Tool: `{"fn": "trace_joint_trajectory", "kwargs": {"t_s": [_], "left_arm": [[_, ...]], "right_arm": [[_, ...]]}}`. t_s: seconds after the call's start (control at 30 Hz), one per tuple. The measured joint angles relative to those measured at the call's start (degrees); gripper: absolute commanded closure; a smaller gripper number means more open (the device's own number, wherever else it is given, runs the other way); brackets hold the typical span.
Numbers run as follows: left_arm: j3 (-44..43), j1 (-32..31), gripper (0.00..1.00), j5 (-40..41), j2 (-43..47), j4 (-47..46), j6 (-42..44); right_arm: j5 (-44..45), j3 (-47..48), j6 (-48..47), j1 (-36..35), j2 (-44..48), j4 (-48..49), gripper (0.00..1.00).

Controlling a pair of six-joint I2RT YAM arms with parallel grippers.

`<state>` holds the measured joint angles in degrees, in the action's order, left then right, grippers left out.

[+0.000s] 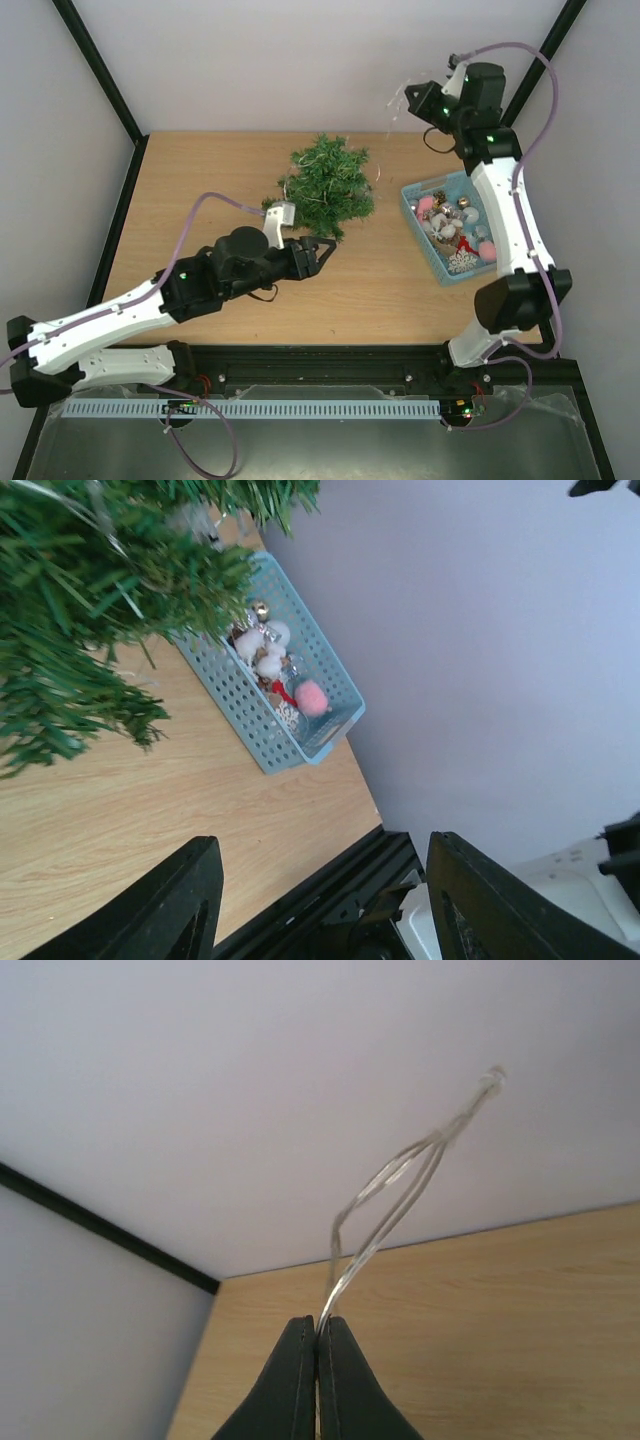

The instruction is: Decorate the small christmas tree

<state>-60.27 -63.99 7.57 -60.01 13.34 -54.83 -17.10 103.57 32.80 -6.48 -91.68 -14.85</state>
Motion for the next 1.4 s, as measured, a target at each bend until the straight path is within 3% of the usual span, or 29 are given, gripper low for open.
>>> {"fn": "trace_joint_trajectory", "kwargs": {"t_s": [0.23, 0.47, 0.93, 1.27, 1.4], "left_arm": [[-0.4, 0.3, 0.41, 4.0, 4.9, 6.1, 0.5], [1.0, 0.7, 0.41, 8.2, 10.7, 10.8, 0.6], [5.6, 3.6, 0.39, 13.4, 16.6, 15.6, 0.5], [7.5, 5.2, 0.38, 13.9, 17.2, 15.9, 0.6], [8.0, 6.0, 0.38, 13.7, 16.8, 15.8, 0.7]], "right_arm": [[-5.7, 17.4, -0.3, -6.4, -12.0, -1.3, 0.99], [-8.8, 22.5, -3.2, -14.7, -13.1, -4.8, 0.99], [-4.1, 22.8, -15.4, -28.8, -12.8, -15.2, 0.99], [1.1, 13.3, -24.1, -33.4, -6.6, -17.5, 0.98], [2.9, 8.5, -26.1, -33.7, -4.1, -17.5, 0.88]]}}
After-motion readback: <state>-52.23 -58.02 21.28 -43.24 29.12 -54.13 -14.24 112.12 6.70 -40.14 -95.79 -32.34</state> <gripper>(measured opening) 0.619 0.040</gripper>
